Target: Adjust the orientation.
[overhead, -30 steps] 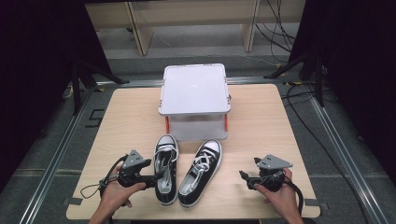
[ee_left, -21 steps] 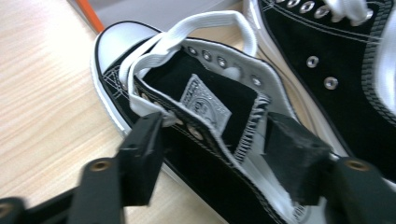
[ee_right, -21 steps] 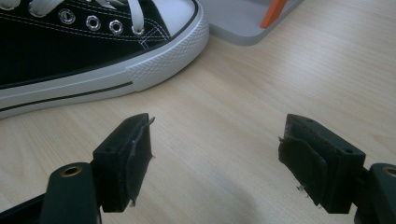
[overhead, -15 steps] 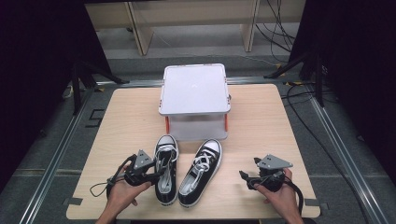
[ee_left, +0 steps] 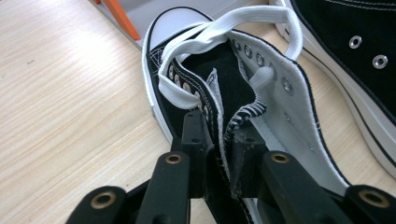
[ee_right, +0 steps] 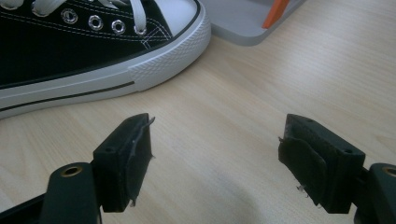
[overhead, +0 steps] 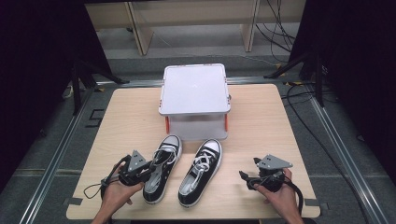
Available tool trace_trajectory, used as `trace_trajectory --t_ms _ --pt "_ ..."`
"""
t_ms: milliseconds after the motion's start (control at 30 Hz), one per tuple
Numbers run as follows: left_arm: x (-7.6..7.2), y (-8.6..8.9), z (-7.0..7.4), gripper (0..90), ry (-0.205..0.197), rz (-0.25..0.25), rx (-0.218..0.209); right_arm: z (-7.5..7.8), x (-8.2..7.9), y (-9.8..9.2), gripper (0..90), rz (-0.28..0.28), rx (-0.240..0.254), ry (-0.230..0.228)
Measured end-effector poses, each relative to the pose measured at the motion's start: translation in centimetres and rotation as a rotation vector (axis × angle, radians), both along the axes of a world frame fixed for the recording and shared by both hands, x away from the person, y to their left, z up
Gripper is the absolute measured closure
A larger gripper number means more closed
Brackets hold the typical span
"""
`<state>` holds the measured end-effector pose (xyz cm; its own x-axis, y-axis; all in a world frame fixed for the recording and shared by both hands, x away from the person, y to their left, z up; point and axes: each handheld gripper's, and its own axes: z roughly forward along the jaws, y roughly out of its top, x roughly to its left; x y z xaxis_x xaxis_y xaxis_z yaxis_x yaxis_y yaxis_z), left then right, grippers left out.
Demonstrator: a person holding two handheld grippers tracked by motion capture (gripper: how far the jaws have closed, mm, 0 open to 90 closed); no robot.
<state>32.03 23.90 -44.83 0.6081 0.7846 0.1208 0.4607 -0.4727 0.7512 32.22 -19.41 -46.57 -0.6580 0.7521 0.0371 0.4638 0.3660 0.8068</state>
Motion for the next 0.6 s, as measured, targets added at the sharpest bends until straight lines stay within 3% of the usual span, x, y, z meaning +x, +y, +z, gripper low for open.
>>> trace_trajectory --t_ms 100,267,300,367,533,567,600 --pt "-0.03 -0.43 -0.03 76.3 0.0 -0.009 0.017 0.02 0.01 -0.03 25.2 0.002 -0.003 -0.002" --pt "0.0 -0.25 0.25 81.8 -0.004 -0.021 0.036 0.03 0.17 -0.14 25.2 0.022 -0.014 -0.022" --pt "-0.02 -0.04 0.47 82.8 0.008 -0.041 0.064 0.03 0.16 -0.13 25.2 0.023 -0.011 -0.008" --pt "0.02 -0.21 0.36 85.1 -0.006 -0.041 0.072 0.09 0.12 -0.12 25.2 0.017 -0.027 -0.024" --pt "0.06 -0.2 0.22 85.5 -0.013 -0.034 0.047 0.03 0.04 -0.14 25.2 0.015 -0.006 -0.008" --pt "0.0 -0.11 0.31 85.5 -0.007 -0.045 0.048 0.0 0.21 -0.22 25.2 0.026 -0.02 -0.04" --pt "0.01 0.09 0.47 85.6 -0.004 -0.059 0.079 0.0 0.22 -0.24 25.2 0.026 -0.02 -0.04"
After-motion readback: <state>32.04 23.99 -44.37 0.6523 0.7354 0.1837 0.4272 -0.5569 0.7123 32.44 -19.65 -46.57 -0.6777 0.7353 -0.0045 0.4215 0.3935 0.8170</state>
